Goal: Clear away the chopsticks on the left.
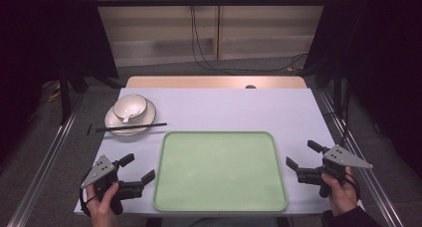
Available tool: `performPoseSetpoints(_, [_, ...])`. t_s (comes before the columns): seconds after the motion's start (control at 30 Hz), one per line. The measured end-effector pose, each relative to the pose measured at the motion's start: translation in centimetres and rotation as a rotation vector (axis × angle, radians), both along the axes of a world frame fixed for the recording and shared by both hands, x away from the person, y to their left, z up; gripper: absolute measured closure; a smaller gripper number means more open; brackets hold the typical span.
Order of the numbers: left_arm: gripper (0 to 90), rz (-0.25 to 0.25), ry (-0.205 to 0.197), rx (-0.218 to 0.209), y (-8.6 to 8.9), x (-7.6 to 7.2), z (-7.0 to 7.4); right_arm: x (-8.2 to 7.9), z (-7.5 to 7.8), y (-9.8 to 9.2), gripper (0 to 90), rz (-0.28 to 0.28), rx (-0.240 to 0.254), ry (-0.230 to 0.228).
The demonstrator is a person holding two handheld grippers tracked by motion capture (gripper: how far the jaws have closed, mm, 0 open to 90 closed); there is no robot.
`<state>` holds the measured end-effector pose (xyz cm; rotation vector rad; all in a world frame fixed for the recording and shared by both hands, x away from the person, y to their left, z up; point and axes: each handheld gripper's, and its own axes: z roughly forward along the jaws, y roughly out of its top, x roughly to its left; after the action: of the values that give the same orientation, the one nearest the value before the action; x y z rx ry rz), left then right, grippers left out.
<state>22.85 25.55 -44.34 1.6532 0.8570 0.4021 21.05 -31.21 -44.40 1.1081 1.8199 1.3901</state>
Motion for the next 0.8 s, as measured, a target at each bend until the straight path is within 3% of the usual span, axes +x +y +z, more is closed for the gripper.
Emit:
performPoseSetpoints(0.07, [1.5,0.007,-0.007,0.012,0.1,0.0,0.1,-0.1,0.1,-0.1,2.5,0.013,0.037,-0.005])
performPoseSetpoints(0.2, [1.2,0.03,-0.012,0.014,0.2,0.0,0.3,-0.1,0.0,-0.1,2.5,0.008,0.026,-0.01])
performPoseSetpoints(0.3, [1.2,0.054,-0.016,0.046,0.7,0.2,0.4,-0.2,0.1,0.0,2.5,0.019,0.019,-0.019])
performPoseSetpoints(0.4, [1.4,0.061,0.001,0.033,1.1,0.3,0.5,-0.2,0.1,0.1,2.5,0.015,0.014,-0.014])
performPoseSetpoints(0.57, [2.4,0.044,0.01,0.09,2.1,0.8,1.5,-0.1,-0.1,0.2,2.5,0.02,0.008,0.001])
performPoseSetpoints(0.63, [2.4,-0.012,-0.001,0.119,2.8,1.1,2.0,0.0,-0.1,0.3,2.5,0.028,0.011,0.004])
performPoseSetpoints(0.8, [3.3,-0.003,0.016,0.153,4.0,1.9,2.2,-0.1,0.0,0.3,2.6,0.023,0.015,0.002])
